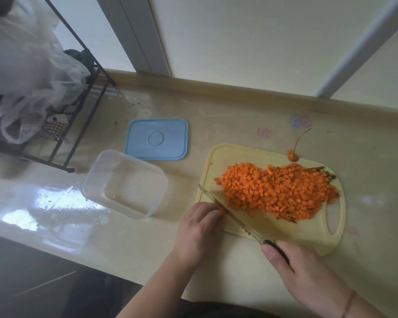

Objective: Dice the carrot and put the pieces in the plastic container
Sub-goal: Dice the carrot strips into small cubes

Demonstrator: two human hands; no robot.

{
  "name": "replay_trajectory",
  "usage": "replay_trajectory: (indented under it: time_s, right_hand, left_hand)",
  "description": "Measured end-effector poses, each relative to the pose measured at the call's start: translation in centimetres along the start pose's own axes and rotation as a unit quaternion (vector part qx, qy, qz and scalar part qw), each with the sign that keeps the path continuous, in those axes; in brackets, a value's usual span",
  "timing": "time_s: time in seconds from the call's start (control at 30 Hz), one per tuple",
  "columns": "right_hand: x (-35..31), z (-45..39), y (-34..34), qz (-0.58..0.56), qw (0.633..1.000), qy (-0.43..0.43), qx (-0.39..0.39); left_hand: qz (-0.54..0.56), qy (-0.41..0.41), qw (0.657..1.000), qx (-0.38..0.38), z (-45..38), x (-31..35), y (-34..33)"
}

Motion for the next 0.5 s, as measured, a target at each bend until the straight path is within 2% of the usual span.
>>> replay_trajectory:
  time_s: [0.5]
  right_hand:
    - [-2.3,-3.4,-1.3,0.0,1.0,0.016,0.002]
  left_hand:
    - [0.026,0.021,0.999,0.008,0.5,-0.5,0.1]
Point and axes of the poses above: each hand's wrist, its own z-axis away from the middle knuckle, its own y-axis out of the back of the hand, x = y × z, the point moved 6 cm from there along -z, towards the middle knuckle, and after that the axes turned 9 degrees about -y, right-handed, at the moved point
